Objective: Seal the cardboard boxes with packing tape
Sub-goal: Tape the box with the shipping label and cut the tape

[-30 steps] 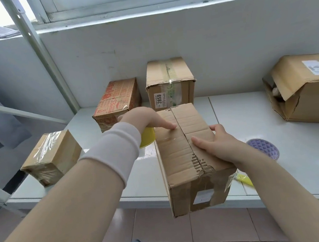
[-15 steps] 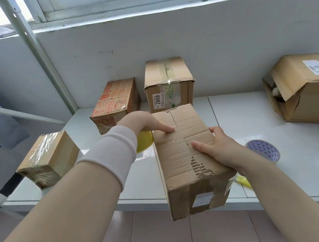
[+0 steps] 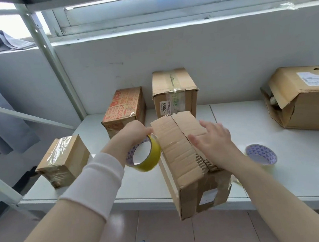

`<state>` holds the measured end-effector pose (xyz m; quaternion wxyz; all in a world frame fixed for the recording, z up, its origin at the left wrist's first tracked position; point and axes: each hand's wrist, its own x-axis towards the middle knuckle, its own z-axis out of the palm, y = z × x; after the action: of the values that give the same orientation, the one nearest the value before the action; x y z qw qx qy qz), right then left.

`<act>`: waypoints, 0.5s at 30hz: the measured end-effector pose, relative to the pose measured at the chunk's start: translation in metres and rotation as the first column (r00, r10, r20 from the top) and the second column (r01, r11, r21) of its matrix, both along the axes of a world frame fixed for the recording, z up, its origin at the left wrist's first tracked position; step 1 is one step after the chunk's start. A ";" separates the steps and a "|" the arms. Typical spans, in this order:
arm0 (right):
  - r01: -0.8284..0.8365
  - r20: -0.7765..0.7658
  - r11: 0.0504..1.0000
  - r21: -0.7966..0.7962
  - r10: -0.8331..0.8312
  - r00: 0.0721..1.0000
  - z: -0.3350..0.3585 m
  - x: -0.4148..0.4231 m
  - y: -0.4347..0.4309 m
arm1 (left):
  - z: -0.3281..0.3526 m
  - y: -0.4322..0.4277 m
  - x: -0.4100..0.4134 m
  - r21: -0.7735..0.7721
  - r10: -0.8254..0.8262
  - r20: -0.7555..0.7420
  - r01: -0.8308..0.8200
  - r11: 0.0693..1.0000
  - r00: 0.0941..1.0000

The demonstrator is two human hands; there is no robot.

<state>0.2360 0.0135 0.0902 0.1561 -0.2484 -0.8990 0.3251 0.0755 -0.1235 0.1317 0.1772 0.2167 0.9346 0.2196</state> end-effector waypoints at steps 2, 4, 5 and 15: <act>-0.071 0.094 0.997 0.034 0.068 0.993 -0.003 0.002 -0.009 | -0.004 -0.003 0.005 0.035 -0.003 -0.015 0.003 0.999 1.000; -0.069 0.177 0.997 0.038 0.062 0.982 0.000 0.003 -0.011 | -0.005 -0.005 0.007 0.098 0.008 -0.013 -0.007 0.995 1.000; -0.063 0.220 0.996 0.069 0.046 0.974 0.001 0.003 -0.012 | -0.005 -0.005 0.007 0.144 0.027 0.009 -0.028 0.989 1.000; -0.092 -0.156 0.995 -0.049 0.084 0.984 0.005 0.004 -0.017 | 0.019 -0.016 0.024 0.744 -0.076 0.246 -0.138 0.654 0.966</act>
<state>0.2396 -0.0036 0.0952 0.2036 -0.1868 -0.8849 0.3749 0.0990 -0.1399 0.1508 0.1860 0.2243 0.7309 0.6171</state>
